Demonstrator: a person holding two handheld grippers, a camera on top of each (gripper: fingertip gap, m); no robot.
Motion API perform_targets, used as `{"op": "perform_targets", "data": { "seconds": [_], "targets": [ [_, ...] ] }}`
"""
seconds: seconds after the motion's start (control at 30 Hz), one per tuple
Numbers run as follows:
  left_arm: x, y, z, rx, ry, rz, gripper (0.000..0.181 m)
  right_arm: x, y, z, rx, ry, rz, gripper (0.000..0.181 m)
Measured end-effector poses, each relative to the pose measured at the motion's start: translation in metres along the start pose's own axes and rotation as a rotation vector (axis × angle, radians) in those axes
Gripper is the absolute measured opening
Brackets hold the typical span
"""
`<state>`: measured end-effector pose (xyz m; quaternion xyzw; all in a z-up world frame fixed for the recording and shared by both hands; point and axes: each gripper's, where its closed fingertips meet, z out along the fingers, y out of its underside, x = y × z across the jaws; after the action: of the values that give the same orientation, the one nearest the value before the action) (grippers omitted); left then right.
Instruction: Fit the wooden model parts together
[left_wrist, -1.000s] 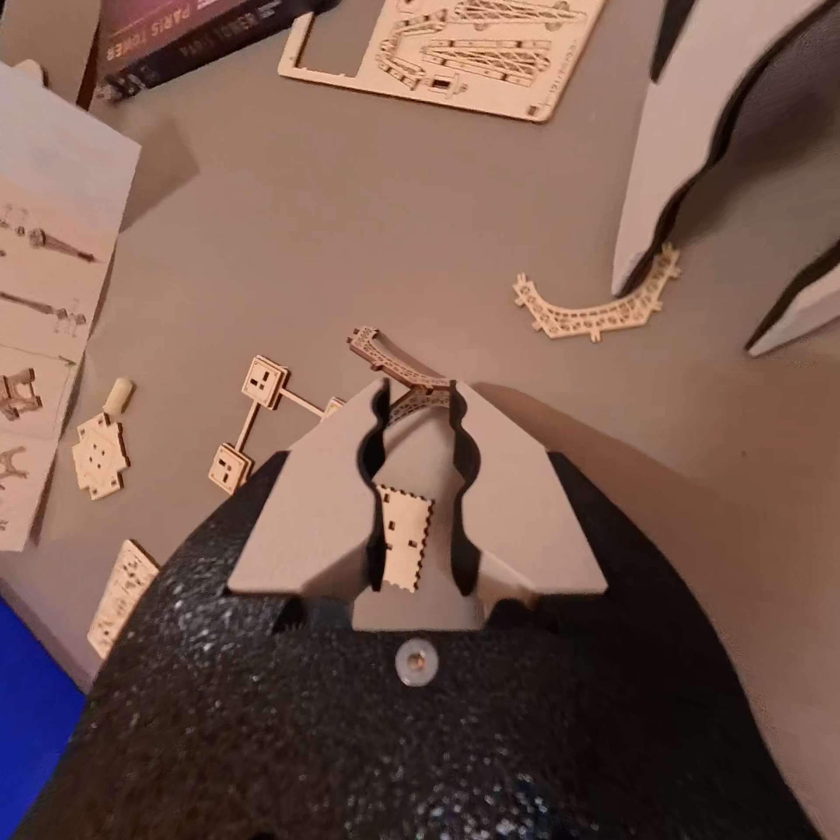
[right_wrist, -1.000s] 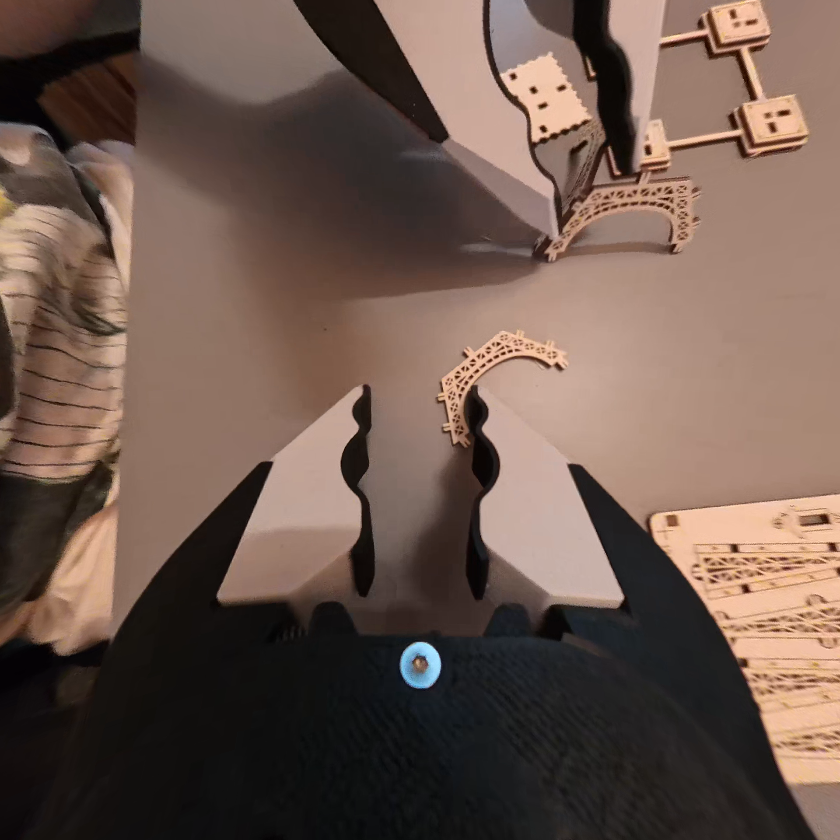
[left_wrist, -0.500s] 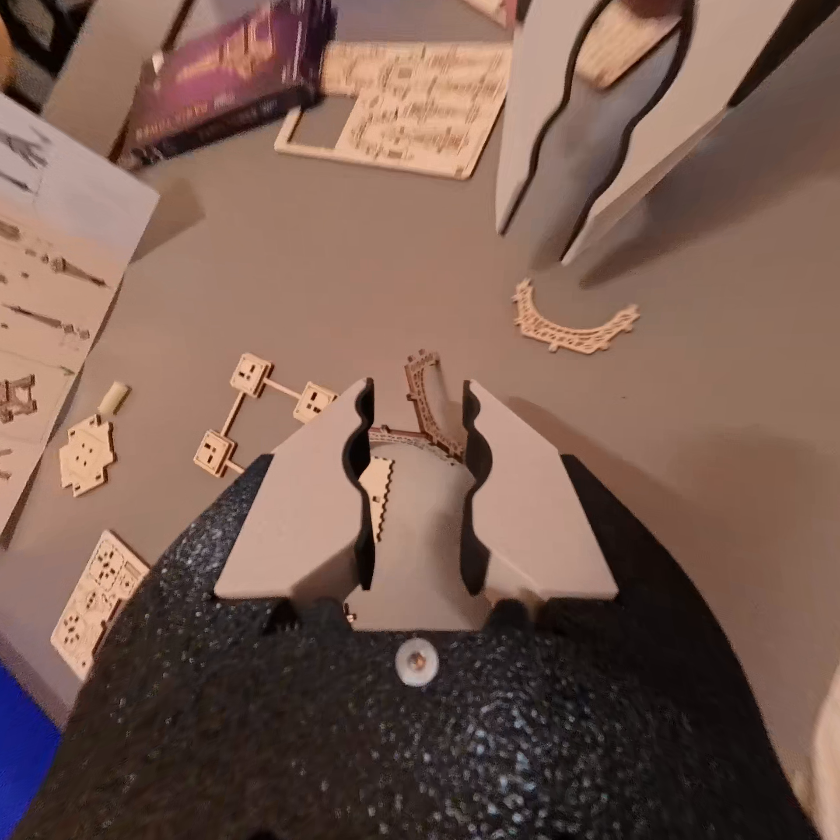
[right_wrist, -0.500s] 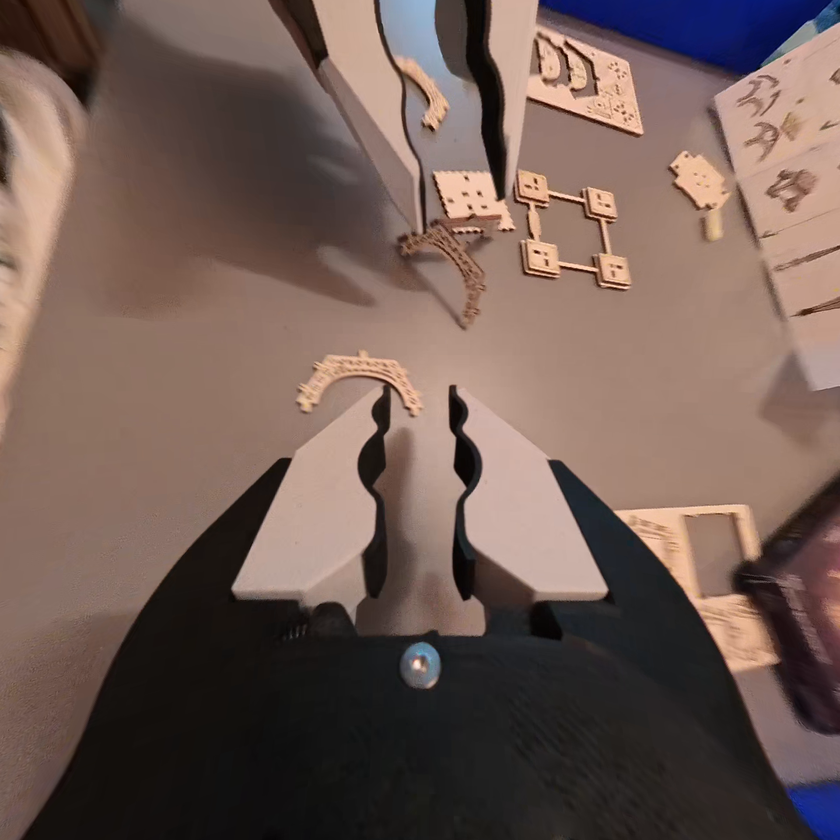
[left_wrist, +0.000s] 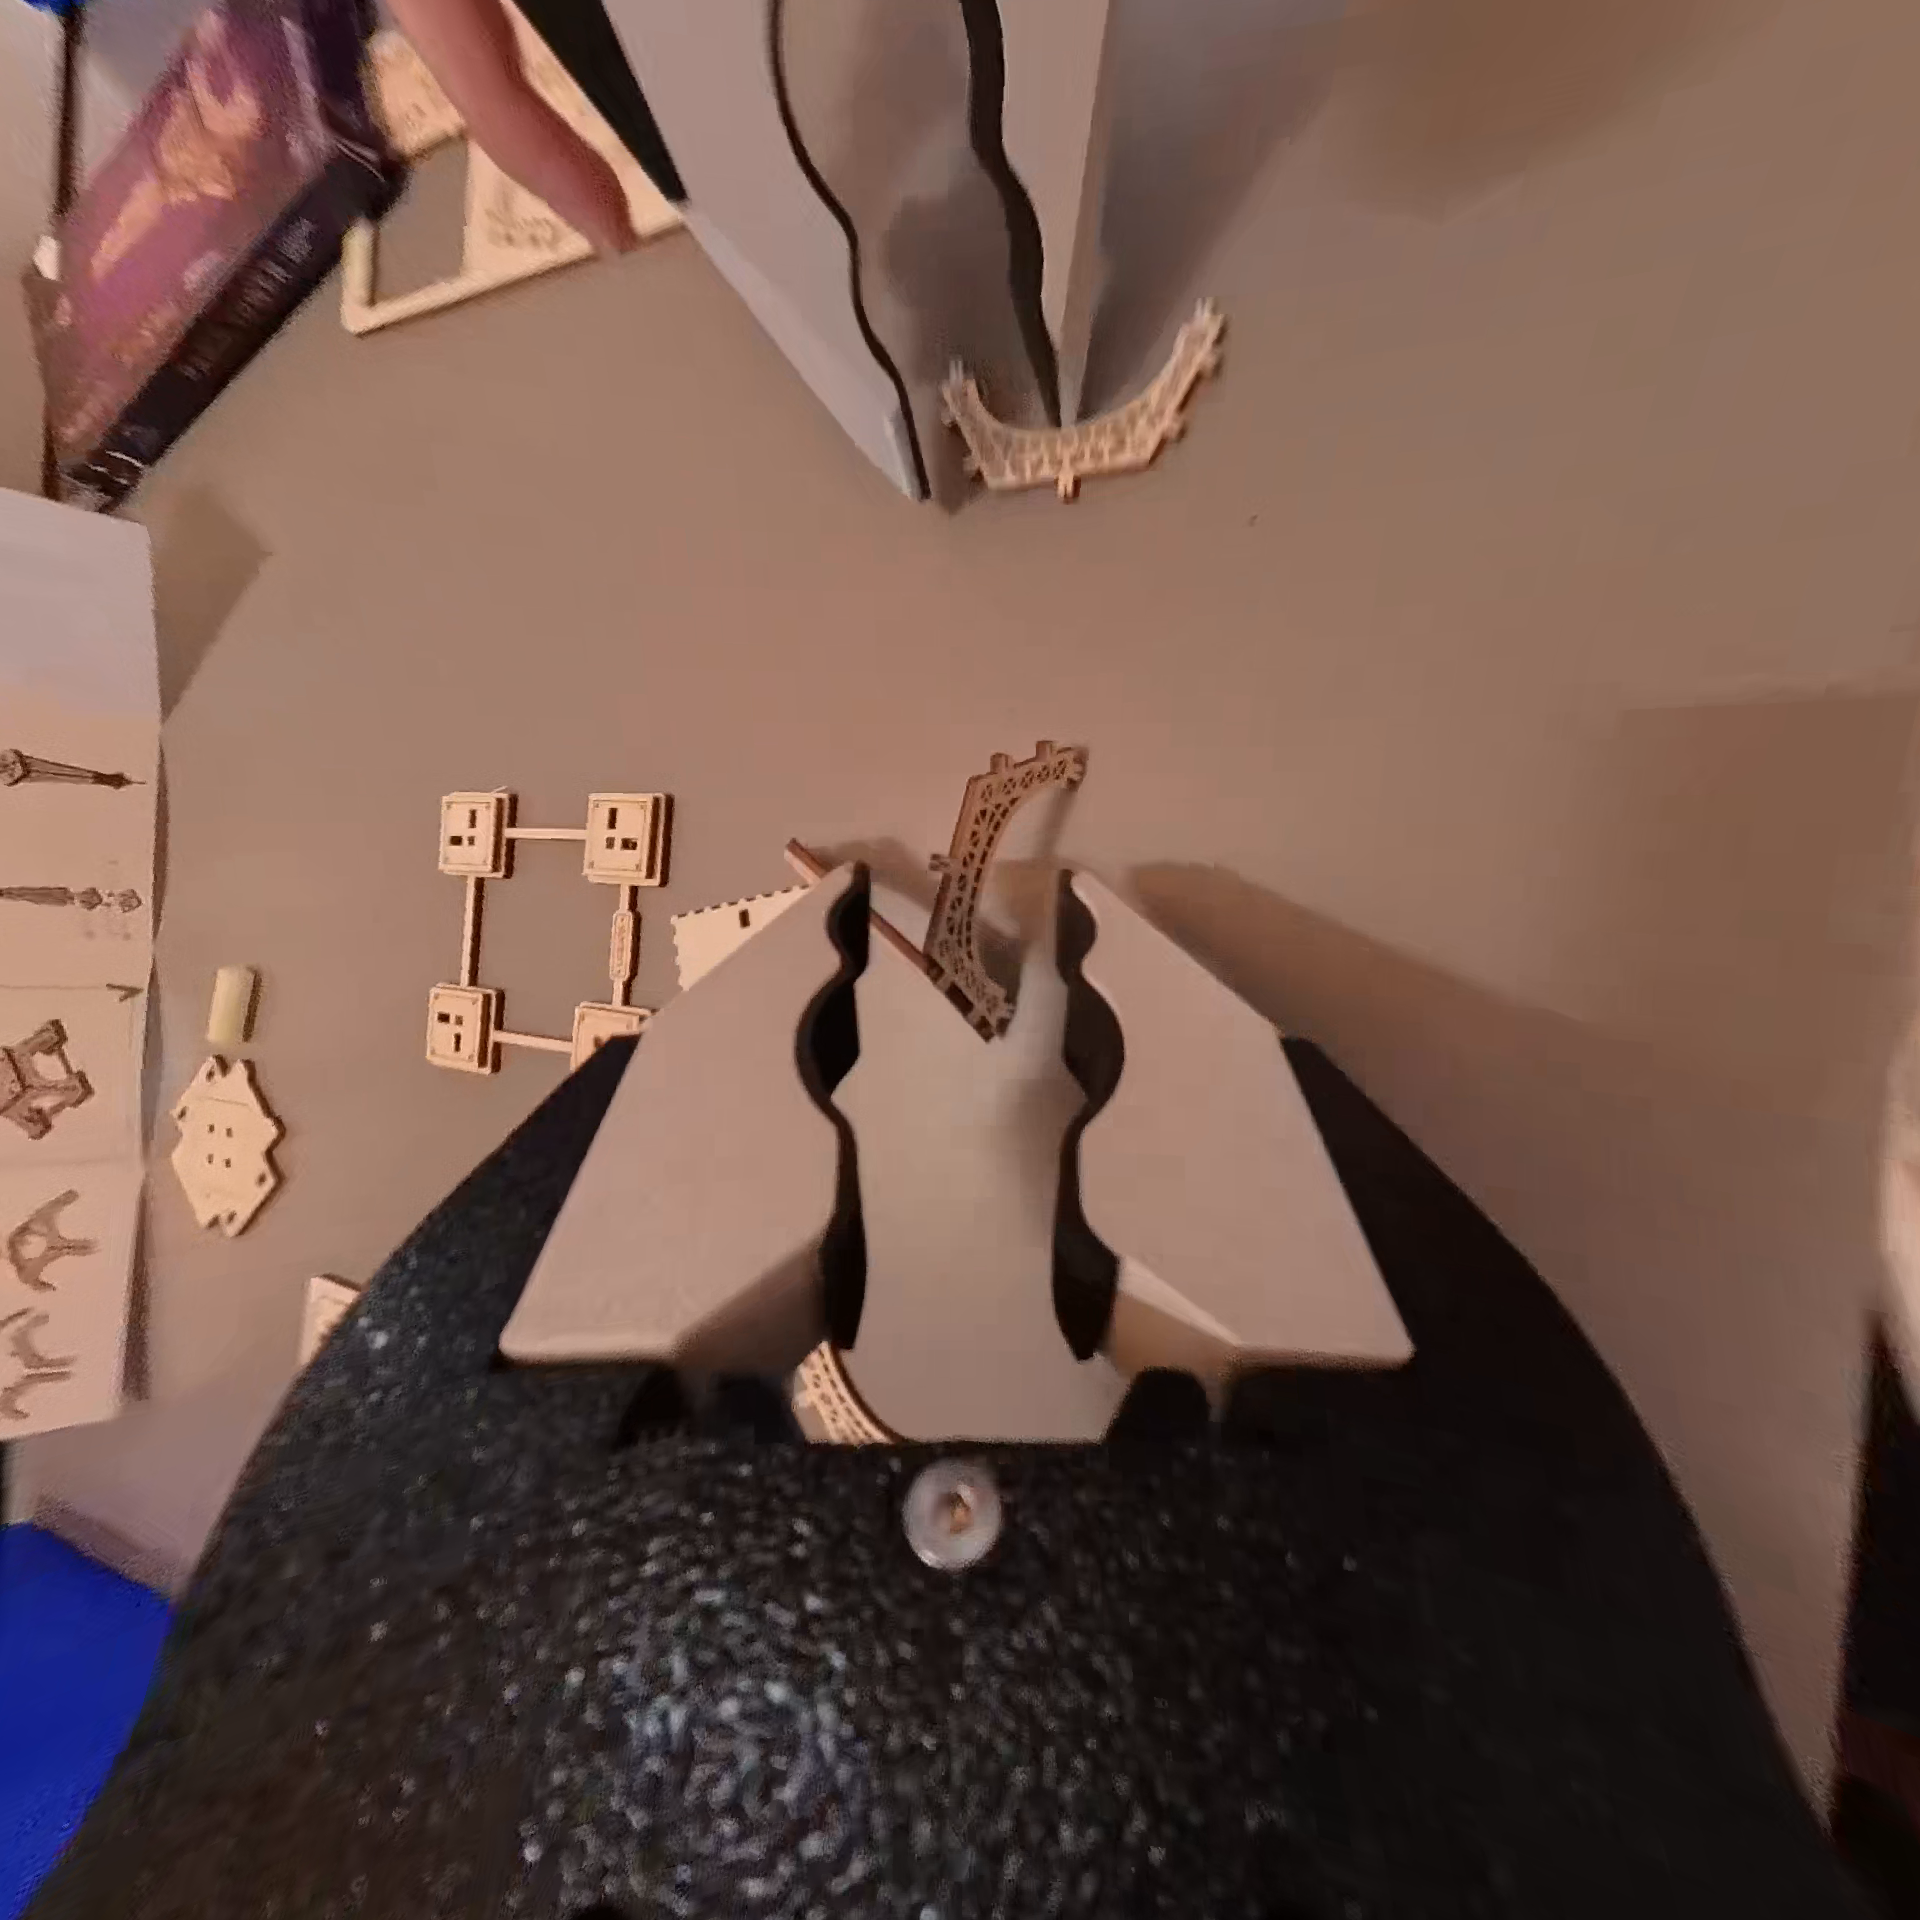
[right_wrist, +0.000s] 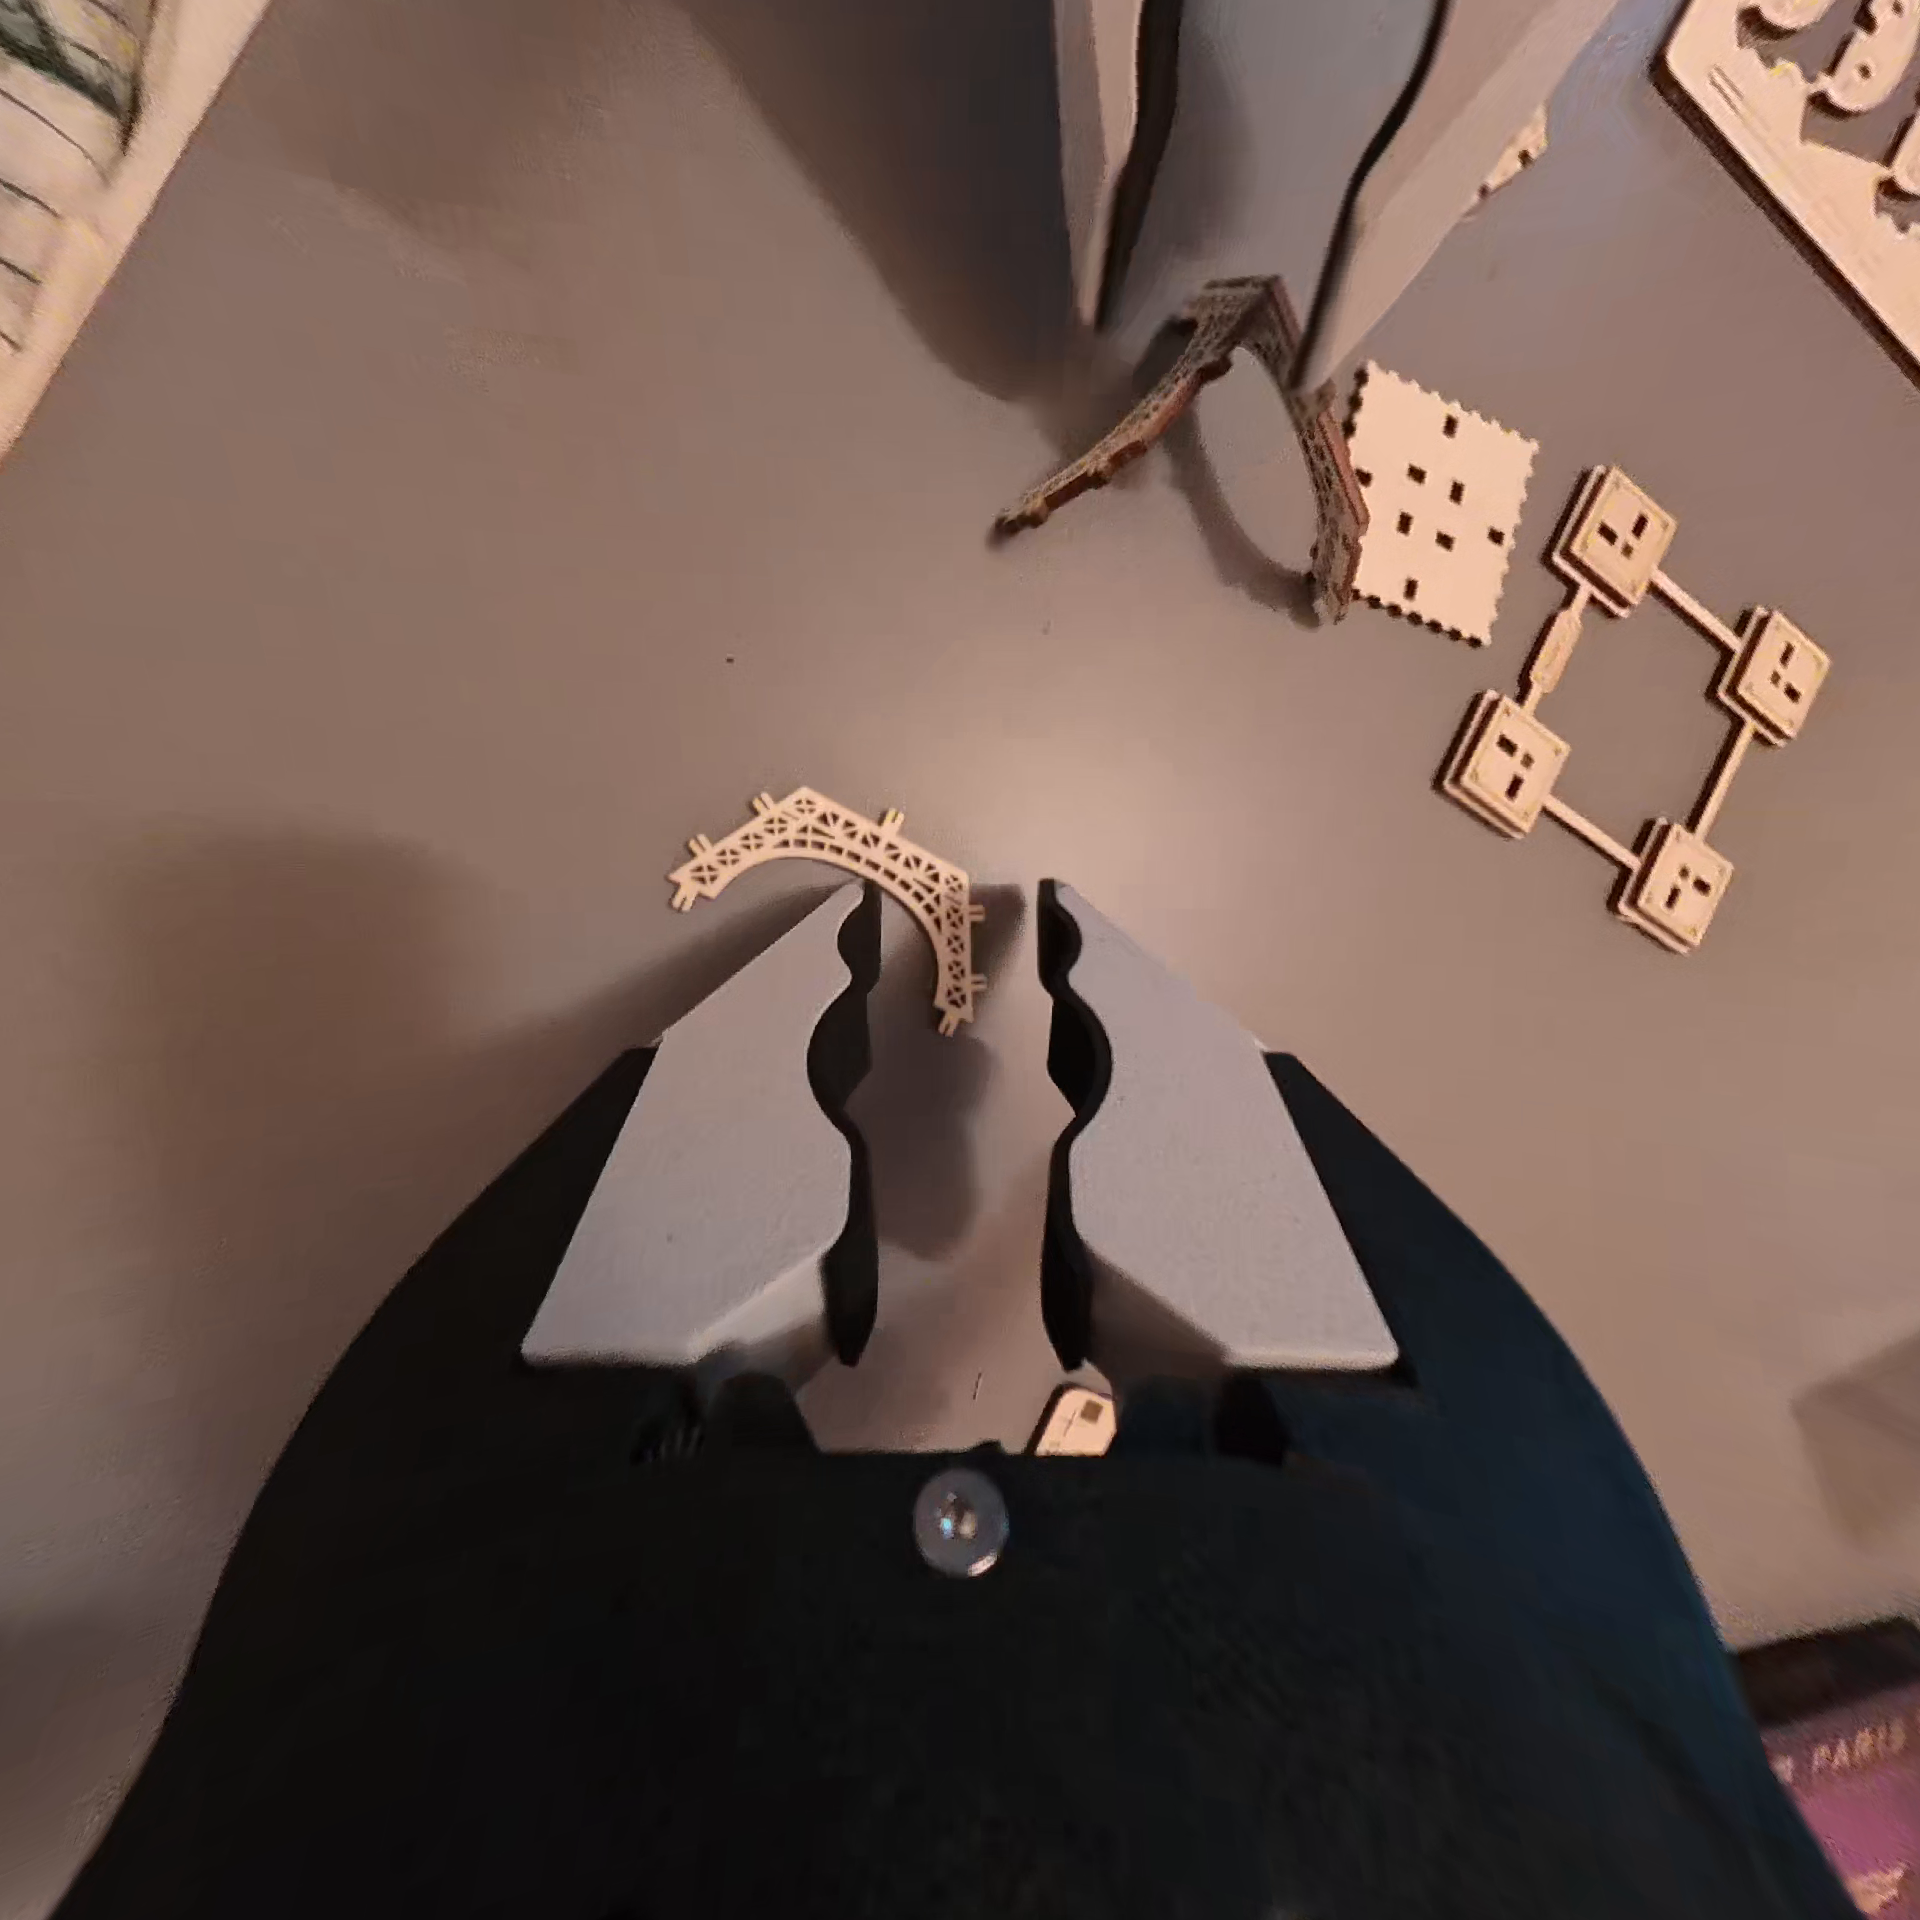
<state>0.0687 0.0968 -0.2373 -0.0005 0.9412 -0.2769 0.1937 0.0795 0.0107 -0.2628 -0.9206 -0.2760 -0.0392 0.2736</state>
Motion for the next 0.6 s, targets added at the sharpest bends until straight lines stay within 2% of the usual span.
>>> {"op": "perform_targets", "data": {
  "seconds": [0.03, 0.17, 0.23, 0.3, 0.37, 0.43, 0.6],
  "targets": [
    [0.000, -0.003, -0.008, 0.052, 0.001, -0.043, 0.038, 0.000, -0.002, 0.001, 0.002, -0.016, -0.002, 0.028],
    [-0.010, -0.004, -0.031, 0.176, -0.057, -0.270, 0.035, -0.003, -0.005, 0.004, 0.014, -0.049, 0.014, 0.020],
    [-0.022, 0.000, -0.033, 0.193, -0.098, -0.413, 0.032, -0.005, -0.005, 0.005, 0.022, -0.038, 0.051, 0.011],
    [-0.032, -0.001, -0.031, 0.217, -0.098, -0.563, 0.030, -0.004, -0.004, 0.004, 0.015, -0.002, 0.083, 0.009],
    [-0.038, 0.000, -0.025, 0.208, -0.075, -0.670, 0.027, -0.004, 0.002, 0.000, -0.017, 0.035, 0.083, 0.023],
    [-0.042, 0.003, -0.017, 0.165, -0.058, -0.696, 0.027, -0.001, 0.006, -0.006, -0.044, 0.083, 0.062, 0.036],
    [-0.041, -0.001, -0.004, 0.113, 0.019, -0.727, 0.022, 0.003, -0.004, -0.006, -0.018, 0.091, -0.047, 0.033]
  ]
}}
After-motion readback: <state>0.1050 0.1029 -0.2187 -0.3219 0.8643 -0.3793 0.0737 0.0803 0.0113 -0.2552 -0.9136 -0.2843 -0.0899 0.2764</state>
